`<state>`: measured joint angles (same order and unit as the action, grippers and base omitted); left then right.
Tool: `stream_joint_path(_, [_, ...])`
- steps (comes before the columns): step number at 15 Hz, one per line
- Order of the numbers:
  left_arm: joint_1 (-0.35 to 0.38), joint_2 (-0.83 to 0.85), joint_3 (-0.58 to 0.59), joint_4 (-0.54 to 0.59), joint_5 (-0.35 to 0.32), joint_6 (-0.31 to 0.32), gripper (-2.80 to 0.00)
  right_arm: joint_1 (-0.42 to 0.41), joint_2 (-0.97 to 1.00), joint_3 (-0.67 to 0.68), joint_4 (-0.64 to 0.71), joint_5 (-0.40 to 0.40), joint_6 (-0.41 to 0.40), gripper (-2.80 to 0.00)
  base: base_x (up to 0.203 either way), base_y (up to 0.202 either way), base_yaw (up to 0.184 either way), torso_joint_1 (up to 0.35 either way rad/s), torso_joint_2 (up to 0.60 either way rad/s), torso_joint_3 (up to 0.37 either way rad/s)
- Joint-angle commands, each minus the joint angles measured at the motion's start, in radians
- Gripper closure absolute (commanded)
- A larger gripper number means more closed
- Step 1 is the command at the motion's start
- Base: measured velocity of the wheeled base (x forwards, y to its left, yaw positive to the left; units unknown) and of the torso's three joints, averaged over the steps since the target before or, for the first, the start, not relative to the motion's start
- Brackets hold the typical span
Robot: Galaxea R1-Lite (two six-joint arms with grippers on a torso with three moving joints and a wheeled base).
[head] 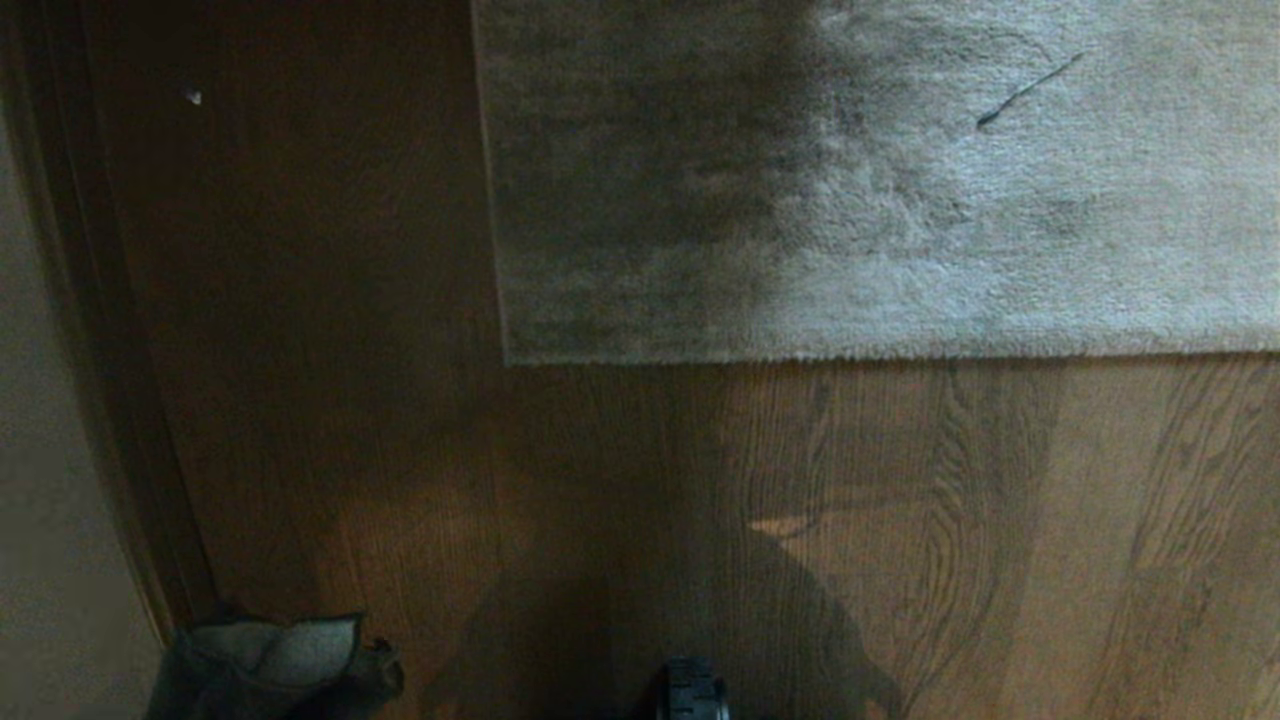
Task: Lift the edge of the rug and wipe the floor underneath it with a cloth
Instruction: Lift up the carpet
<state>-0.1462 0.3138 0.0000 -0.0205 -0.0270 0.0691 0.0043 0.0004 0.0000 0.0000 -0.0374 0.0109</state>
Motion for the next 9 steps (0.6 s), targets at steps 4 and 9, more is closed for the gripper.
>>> stream_joint_path(4, [0.070, -0.021, 0.000, 0.020, -0.004, -0.002, 0.00, 0.000, 0.000, 0.000, 0.000, -0.001, 0.000, 0.00, 0.000, 0.000, 0.000, 0.000, 0.00, 0.000])
stream_joint_path(9, [0.069, -0.024, 0.000, 0.021, -0.007, 0.014, 0.00, 0.000, 0.000, 0.000, 0.000, 0.000, 0.000, 0.00, 0.000, 0.000, 0.000, 0.000, 0.00, 0.000])
